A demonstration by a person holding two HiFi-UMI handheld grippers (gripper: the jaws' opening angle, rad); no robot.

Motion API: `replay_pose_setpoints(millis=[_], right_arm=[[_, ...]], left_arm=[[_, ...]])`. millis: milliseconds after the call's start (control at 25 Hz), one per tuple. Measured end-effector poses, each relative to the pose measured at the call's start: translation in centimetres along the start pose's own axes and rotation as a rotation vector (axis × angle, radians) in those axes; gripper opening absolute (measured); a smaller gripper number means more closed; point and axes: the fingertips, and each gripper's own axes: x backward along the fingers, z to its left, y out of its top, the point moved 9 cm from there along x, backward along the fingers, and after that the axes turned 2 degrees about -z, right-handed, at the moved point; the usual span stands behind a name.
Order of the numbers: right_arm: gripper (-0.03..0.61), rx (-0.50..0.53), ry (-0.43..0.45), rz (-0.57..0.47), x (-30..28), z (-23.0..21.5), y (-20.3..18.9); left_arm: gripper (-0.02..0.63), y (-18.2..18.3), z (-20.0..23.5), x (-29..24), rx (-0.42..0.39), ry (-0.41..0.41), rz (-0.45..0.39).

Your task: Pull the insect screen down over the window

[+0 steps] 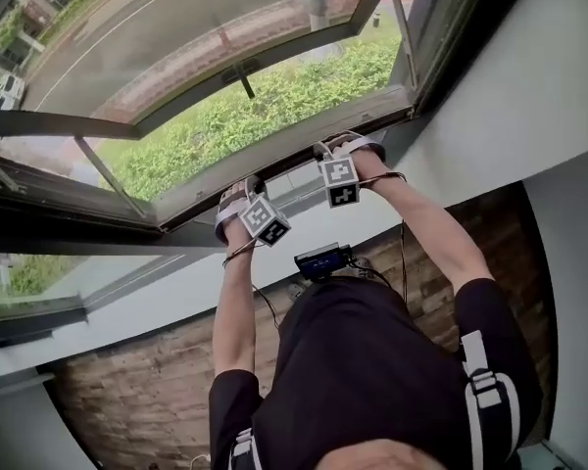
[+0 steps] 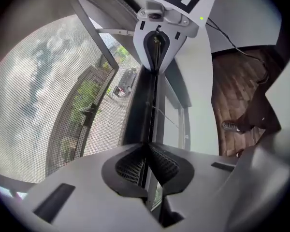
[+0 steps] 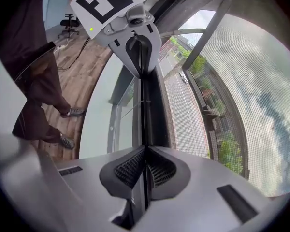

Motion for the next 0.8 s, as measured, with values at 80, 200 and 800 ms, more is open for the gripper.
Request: replay_pose_setpoints(millis=[80,200,800], right_arm=[[0.021,0.036,-0.016,0.022,0.1,0.3,-0.1],[0.023,0.047,-0.049,0.037,0.0,0.4,-0.5],[0.023,0.040,-0.106,0.037,0.4,0.6,-0.5]], left_arm=[[0.025,0.3,-0.4,-0.2,-0.015,0.011,0.010],[0.025,0.8,-0.3,-0.5,-0.036,0.033,0.013],[0.026,0.7,-0.4,0.0,-0.019,0.073,0.001]])
